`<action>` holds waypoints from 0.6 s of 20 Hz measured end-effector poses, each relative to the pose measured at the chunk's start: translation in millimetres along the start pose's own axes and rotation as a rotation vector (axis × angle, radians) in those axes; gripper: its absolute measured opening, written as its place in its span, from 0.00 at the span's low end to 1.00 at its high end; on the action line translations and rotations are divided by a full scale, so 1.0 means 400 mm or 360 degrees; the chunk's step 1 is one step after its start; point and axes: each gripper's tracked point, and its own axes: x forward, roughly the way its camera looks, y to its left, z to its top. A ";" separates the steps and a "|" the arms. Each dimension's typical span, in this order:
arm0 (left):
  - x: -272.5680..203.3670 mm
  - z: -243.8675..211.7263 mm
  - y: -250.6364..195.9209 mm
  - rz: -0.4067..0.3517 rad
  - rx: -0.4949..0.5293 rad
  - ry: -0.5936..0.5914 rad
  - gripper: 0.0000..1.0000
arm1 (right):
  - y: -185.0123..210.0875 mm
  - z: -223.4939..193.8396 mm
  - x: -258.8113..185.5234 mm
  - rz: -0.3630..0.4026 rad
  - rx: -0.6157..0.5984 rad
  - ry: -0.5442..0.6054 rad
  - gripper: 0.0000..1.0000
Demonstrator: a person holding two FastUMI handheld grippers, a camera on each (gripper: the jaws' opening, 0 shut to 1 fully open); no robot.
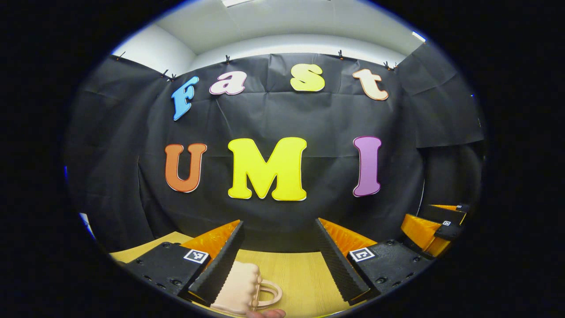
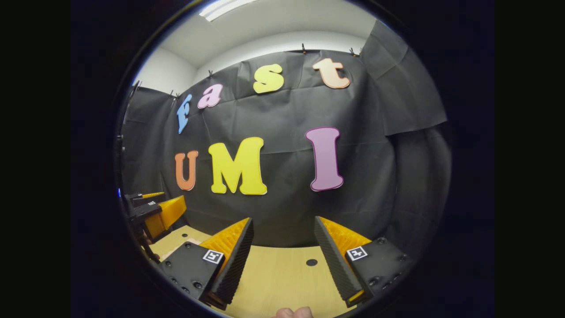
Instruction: First open the suitcase, pack the skin care products into it, and then close the suitcase.
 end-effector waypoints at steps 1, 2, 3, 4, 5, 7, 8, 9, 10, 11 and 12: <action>-0.006 -0.006 0.002 0.0008 -0.0010 0.0017 0.99 | -0.001 -0.001 -0.002 -0.0005 0.0000 0.0004 0.82; -0.009 -0.010 0.004 0.0010 -0.0021 0.0030 0.99 | -0.004 0.001 -0.003 -0.0018 -0.0004 0.0000 0.82; -0.012 -0.012 0.005 0.0015 -0.0032 0.0036 1.00 | -0.007 0.006 -0.003 -0.0026 -0.0002 -0.0010 0.82; -0.015 -0.010 0.002 0.0013 -0.0036 0.0035 0.99 | -0.005 0.005 -0.003 -0.0032 0.0000 -0.0014 0.82; -0.014 -0.007 0.004 0.0014 -0.0035 0.0034 0.99 | -0.003 0.004 -0.001 -0.0034 0.0002 -0.0012 0.82; -0.015 -0.006 0.003 0.0009 -0.0019 0.0030 0.99 | 0.001 0.000 -0.001 -0.0037 -0.0002 -0.0001 0.82; -0.014 -0.007 0.003 0.0005 -0.0014 0.0032 0.99 | 0.005 -0.004 0.001 -0.0037 -0.0004 0.0005 0.82; -0.015 -0.008 0.002 0.0001 -0.0012 0.0037 0.99 | 0.008 -0.006 0.002 -0.0038 -0.0004 0.0009 0.82; -0.015 -0.012 0.001 -0.0003 -0.0016 0.0046 0.99 | 0.012 -0.010 0.000 -0.0038 -0.0006 0.0012 0.82; -0.015 -0.016 0.000 -0.0008 -0.0031 0.0059 0.99 | 0.015 -0.013 0.002 -0.0040 -0.0010 0.0018 0.82; -0.016 -0.019 0.000 -0.0004 -0.0053 0.0062 0.99 | 0.020 -0.020 -0.001 -0.0037 -0.0013 0.0025 0.82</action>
